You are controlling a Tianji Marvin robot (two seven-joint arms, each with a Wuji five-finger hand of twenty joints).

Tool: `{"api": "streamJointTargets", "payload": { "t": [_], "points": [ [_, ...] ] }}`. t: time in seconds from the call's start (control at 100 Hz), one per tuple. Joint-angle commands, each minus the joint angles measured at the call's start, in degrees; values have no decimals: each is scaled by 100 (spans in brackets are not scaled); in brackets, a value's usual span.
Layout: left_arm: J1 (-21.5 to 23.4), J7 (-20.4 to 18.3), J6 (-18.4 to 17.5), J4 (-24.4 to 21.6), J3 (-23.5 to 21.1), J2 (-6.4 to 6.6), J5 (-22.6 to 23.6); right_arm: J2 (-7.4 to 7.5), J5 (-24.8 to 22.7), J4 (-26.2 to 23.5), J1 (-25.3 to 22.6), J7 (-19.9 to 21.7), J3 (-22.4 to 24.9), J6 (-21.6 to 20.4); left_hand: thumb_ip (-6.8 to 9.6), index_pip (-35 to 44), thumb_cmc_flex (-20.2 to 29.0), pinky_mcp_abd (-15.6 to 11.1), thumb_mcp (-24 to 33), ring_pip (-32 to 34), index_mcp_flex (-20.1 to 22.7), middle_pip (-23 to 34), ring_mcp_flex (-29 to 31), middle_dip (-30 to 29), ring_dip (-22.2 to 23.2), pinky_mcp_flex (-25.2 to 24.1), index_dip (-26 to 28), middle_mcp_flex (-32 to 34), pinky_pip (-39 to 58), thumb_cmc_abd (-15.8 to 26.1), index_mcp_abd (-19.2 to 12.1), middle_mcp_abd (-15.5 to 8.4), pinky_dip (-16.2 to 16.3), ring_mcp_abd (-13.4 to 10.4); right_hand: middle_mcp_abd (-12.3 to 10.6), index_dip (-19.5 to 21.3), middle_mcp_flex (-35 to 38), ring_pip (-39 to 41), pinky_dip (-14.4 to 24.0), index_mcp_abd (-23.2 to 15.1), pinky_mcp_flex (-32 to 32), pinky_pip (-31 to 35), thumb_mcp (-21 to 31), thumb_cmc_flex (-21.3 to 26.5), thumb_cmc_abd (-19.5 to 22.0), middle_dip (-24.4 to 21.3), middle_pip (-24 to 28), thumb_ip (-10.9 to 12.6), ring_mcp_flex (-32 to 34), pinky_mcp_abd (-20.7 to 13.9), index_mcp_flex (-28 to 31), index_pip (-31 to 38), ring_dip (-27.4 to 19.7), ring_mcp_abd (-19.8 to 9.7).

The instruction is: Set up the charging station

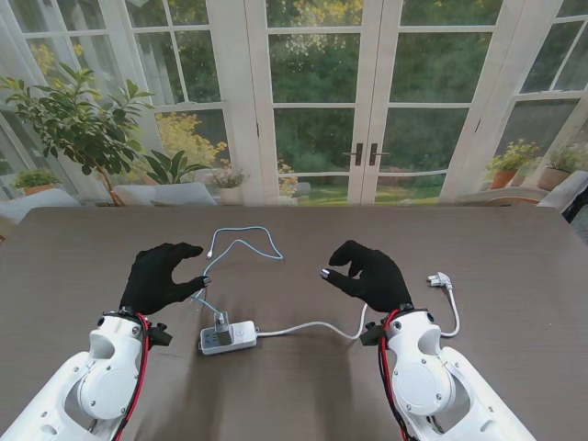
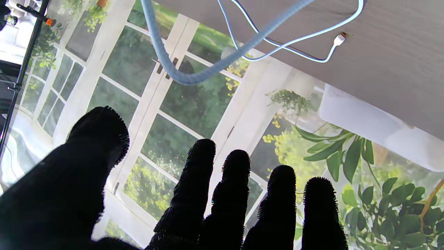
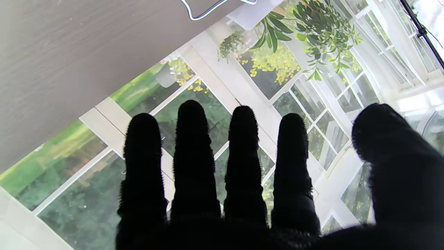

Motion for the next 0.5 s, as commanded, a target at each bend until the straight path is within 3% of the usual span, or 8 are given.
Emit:
{"api": "streamJointTargets", "payload": {
  "t": [0.0, 0.12, 0.49],
  "points": [
    [57, -35, -17, 33, 46, -77, -59, -25, 84, 112, -85, 41, 26, -82, 277, -100, 15, -223, -133, -122, -133, -58, -189, -64, -84, -121, -45, -149, -166, 66, 11, 19, -89, -156, -134, 53, -159, -137, -60, 23, -92, -159, 9, 50, -152, -62, -71, -96, -143, -4, -191, -2447, -4813, -122],
    [33, 133, -40, 127, 127, -116, -122, -35, 124, 166, -116, -13, 58, -137, 276, -83, 25, -206, -134, -109, -94, -46, -179, -73, -98, -110, -49, -132, -189, 43, 30, 42, -111, -137, -113, 43, -158, -140, -44, 19, -131, -243, -11, 71, -149, -78, -64, -93, -165, 21, -144, -2453, -4833, -108],
    [80, 89, -47, 115, 142, -111, -152, -34, 28, 74, -192, -71, 131, -93, 275, -70, 34, -209, -120, -95, -70, -39, -201, -84, -123, -144, -59, -129, -229, 29, 57, 19, -142, -146, -124, 24, -161, -133, 29, -4, -185, -384, 13, -6, -187, -92, -52, -87, -208, -28, -113, -2478, -4856, -117]
  ]
}}
